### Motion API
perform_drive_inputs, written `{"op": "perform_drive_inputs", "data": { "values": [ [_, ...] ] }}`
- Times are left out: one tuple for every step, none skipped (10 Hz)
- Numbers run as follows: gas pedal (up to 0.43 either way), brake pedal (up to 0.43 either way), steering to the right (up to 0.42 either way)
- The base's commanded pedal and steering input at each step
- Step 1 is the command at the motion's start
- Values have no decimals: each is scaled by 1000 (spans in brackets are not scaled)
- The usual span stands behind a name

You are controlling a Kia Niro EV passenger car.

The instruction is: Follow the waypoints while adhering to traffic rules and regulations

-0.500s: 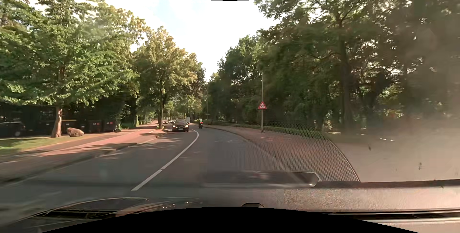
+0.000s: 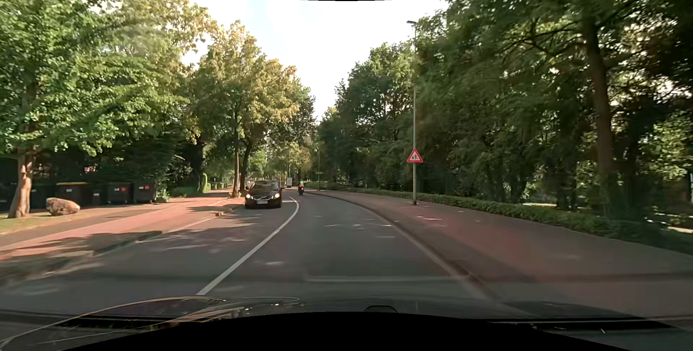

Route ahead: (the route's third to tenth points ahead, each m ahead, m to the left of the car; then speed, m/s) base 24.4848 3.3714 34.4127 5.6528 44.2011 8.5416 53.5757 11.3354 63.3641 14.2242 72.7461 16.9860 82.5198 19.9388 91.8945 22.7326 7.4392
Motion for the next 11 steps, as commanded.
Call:
{"op": "perform_drive_inputs", "data": {
  "values": [
    [150, 0, -32],
    [150, 0, -33],
    [150, 0, -33],
    [150, 0, -33],
    [150, 0, -36],
    [150, 0, -39],
    [150, 0, -39],
    [150, 0, -38],
    [150, 0, -39],
    [138, 0, -39],
    [138, 0, -40]
  ]
}}
